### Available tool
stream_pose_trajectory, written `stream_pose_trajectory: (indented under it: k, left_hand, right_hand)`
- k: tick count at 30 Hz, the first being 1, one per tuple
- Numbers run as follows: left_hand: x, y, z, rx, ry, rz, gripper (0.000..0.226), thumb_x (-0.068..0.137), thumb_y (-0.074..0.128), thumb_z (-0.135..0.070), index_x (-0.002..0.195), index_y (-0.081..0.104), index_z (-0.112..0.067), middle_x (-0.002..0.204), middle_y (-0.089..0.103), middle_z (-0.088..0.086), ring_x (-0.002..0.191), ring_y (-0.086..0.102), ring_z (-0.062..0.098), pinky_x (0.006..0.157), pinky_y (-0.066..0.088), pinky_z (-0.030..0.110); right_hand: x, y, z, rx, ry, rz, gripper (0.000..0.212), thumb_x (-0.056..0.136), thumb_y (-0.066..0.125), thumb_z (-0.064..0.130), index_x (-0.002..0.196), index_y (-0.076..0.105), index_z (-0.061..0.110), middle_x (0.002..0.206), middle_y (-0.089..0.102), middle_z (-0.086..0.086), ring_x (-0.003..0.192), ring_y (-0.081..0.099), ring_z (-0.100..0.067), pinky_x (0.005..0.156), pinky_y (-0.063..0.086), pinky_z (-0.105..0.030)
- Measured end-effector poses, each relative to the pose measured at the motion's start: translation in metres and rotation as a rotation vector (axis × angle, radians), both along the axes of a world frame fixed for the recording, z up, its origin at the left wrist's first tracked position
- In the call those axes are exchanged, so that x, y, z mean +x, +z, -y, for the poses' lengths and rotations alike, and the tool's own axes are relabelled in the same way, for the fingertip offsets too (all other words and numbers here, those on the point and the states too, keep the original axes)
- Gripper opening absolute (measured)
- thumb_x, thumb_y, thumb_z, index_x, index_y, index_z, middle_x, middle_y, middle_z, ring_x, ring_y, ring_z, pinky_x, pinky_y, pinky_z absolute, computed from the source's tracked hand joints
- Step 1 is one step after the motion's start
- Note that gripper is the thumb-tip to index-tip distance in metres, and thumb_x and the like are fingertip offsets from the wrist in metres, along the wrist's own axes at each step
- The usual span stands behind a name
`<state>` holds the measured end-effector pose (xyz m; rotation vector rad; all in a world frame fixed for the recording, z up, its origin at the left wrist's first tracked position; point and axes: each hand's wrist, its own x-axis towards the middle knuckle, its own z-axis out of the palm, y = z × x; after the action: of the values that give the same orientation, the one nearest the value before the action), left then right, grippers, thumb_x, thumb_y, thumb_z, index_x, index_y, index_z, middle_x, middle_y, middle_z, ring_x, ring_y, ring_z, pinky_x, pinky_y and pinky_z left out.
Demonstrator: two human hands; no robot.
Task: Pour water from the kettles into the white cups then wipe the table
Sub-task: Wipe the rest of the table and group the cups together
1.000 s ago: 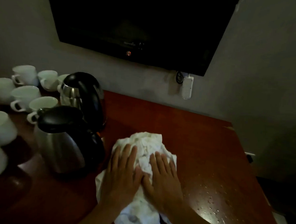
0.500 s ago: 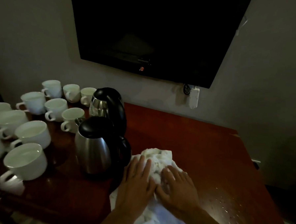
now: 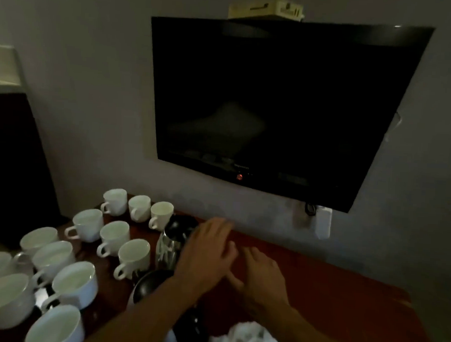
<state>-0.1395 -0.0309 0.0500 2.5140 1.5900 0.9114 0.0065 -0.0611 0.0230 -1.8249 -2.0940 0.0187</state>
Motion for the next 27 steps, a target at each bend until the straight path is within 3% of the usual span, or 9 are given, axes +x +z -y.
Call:
stream_pose_trajectory:
  k: [2,4,6,8,11,13,15,21,27]
  left_hand:
    - [-0.037,0.004,-0.027,-0.023,0.042,-0.034,0.048,0.102,0.042,-0.04,0.146,0.043,-0.022,0.15,0.043,-0.005,0.14,0.034,0.012,0.115,0.024,0.028]
    - [-0.075,0.006,-0.049,-0.062,0.087,-0.053,0.053,0.098,0.038,-0.051,0.144,0.045,-0.025,0.144,0.048,-0.006,0.135,0.04,0.014,0.114,0.032,0.034]
    - [-0.104,0.005,-0.066,-0.124,0.086,-0.125,0.066,0.089,0.025,-0.064,0.142,0.042,-0.031,0.142,0.05,-0.008,0.133,0.043,0.015,0.11,0.037,0.042]
    - [-0.126,-0.002,-0.08,-0.247,-0.006,-0.258,0.078,0.081,0.024,-0.074,0.15,0.028,-0.038,0.154,0.037,-0.009,0.143,0.031,0.014,0.114,0.032,0.048]
    - [-0.141,-0.008,-0.096,-0.465,-0.17,-0.46,0.105,0.072,0.053,-0.08,0.153,-0.006,-0.049,0.165,0.004,-0.005,0.152,0.009,0.023,0.118,0.026,0.053]
    - [-0.14,-0.017,-0.105,-0.563,-0.207,-0.43,0.122,0.068,0.074,-0.067,0.151,-0.014,-0.051,0.165,-0.005,-0.005,0.151,0.009,0.03,0.118,0.028,0.054]
    - [-0.128,-0.029,-0.112,-0.542,-0.242,-0.39,0.131,0.061,0.082,-0.059,0.149,-0.016,-0.054,0.163,-0.003,-0.005,0.148,0.015,0.036,0.115,0.033,0.056]
    - [-0.12,-0.052,-0.134,-0.414,-0.309,-0.257,0.122,0.053,0.078,-0.06,0.148,0.002,-0.052,0.157,0.01,-0.006,0.139,0.033,0.035,0.107,0.043,0.055]
    - [-0.11,-0.056,-0.148,-0.394,-0.315,-0.204,0.117,0.046,0.067,-0.062,0.145,0.005,-0.055,0.152,0.018,-0.008,0.129,0.043,0.035,0.1,0.048,0.053]
  right_hand:
    - [-0.017,0.008,-0.014,-0.024,0.029,-0.042,0.082,0.081,0.018,0.08,0.13,0.054,0.025,0.121,0.058,0.004,0.112,0.057,-0.018,0.095,0.042,-0.033]
    - [-0.033,0.01,-0.026,-0.014,0.055,-0.103,0.074,0.084,0.026,0.081,0.129,0.052,0.029,0.121,0.057,0.007,0.113,0.055,-0.016,0.095,0.041,-0.033]
    - [-0.05,0.011,-0.034,-0.08,0.069,-0.113,0.063,0.085,0.036,0.081,0.122,0.05,0.032,0.114,0.056,0.01,0.105,0.055,-0.014,0.089,0.042,-0.032]
    - [-0.062,0.009,-0.039,-0.155,0.052,-0.112,0.064,0.082,0.038,0.085,0.118,0.05,0.032,0.106,0.057,0.011,0.093,0.055,-0.012,0.078,0.042,-0.03]
    - [-0.073,0.003,-0.044,-0.25,-0.029,-0.096,0.067,0.079,0.042,0.086,0.113,0.052,0.029,0.095,0.06,0.009,0.079,0.057,-0.014,0.064,0.043,-0.031]
    - [-0.078,-0.002,-0.049,-0.302,-0.069,-0.096,0.068,0.08,0.044,0.085,0.115,0.053,0.027,0.096,0.064,0.008,0.08,0.062,-0.016,0.066,0.05,-0.031]
    - [-0.082,-0.006,-0.054,-0.325,-0.099,-0.14,0.068,0.081,0.047,0.082,0.119,0.054,0.026,0.101,0.066,0.007,0.083,0.065,-0.015,0.068,0.054,-0.031]
    - [-0.095,-0.01,-0.066,-0.316,-0.155,-0.199,0.059,0.089,0.052,0.071,0.114,0.055,0.018,0.088,0.06,0.003,0.068,0.054,-0.015,0.05,0.033,-0.025]
    - [-0.094,-0.013,-0.075,-0.329,-0.169,-0.307,0.037,0.097,0.052,0.053,0.088,0.051,0.018,0.071,0.05,0.005,0.054,0.042,-0.009,0.051,0.033,-0.024]
